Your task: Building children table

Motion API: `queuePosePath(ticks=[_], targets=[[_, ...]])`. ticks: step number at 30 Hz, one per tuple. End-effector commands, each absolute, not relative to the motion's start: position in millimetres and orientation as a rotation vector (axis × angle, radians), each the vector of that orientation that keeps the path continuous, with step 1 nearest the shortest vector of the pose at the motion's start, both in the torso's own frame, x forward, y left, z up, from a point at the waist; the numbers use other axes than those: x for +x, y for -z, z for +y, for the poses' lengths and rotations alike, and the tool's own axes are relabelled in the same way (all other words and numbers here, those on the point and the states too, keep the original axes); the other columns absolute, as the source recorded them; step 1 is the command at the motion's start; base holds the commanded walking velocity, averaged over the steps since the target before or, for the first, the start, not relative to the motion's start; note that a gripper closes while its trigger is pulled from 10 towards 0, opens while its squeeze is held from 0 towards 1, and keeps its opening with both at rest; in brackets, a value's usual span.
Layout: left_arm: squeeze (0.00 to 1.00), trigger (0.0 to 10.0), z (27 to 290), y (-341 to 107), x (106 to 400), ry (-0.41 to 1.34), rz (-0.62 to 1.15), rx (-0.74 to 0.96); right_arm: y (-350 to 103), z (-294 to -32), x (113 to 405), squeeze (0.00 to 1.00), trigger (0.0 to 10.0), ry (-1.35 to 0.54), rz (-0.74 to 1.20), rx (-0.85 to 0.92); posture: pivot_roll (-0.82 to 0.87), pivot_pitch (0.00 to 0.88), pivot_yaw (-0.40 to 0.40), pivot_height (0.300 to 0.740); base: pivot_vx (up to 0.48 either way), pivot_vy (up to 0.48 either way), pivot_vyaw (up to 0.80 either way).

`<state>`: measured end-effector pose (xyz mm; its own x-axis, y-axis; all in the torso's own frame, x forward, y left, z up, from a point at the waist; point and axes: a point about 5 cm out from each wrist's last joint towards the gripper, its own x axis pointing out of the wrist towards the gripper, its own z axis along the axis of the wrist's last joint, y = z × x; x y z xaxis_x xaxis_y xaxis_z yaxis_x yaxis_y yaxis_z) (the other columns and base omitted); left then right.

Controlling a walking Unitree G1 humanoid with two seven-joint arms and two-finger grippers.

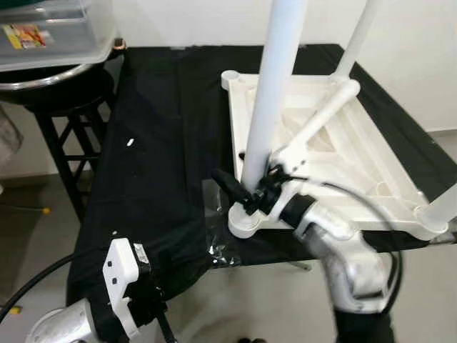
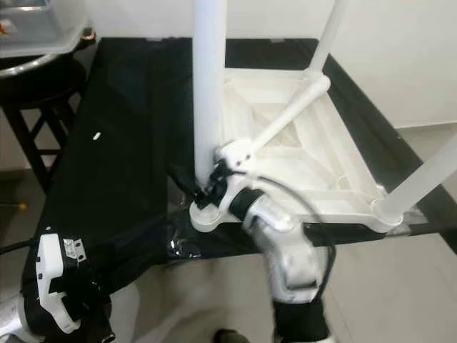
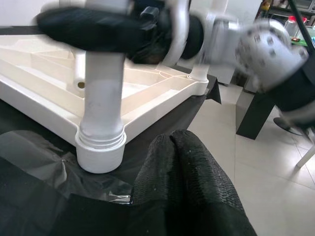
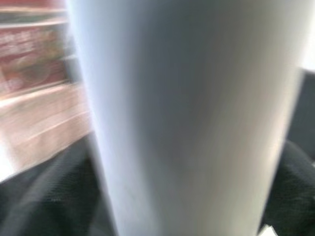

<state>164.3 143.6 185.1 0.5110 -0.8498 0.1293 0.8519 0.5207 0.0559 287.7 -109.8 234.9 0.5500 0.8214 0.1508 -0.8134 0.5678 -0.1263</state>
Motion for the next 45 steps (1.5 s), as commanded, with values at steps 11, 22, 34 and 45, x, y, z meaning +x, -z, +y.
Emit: queuePosePath(ticks=[11,22,34,45], targets=[[0.0,10.0,143,-181,160,1.023,-0.121,-0.026,-255,-148,324,0.0,10.0,-1.3,-0.123,-0.231,0.09,0.198,-0.089,0.74,0.0,0.0,0.0],[0.0,10.0,145,-182,158,1.012,-0.115,-0.018,-257,-147,334,0.0,0.0,-1.535,-0.06,-0.211,0.12,0.2,-0.096,0.74,0.0,0.0,0.0],[0.0,10.0,145,-182,157,1.006,-0.116,-0.019,-219,-140,327,0.0,0.0,-1.293,-0.043,-0.143,0.08,0.205,-0.107,0.74,0.0,0.0,0.0],[0.0,10.0,141,-183,160,1.03,-0.125,-0.028,-149,-113,284,0.0,0.0,-0.343,0.157,0.121,0.04,0.208,-0.083,0.74,0.0,0.0,0.0]])
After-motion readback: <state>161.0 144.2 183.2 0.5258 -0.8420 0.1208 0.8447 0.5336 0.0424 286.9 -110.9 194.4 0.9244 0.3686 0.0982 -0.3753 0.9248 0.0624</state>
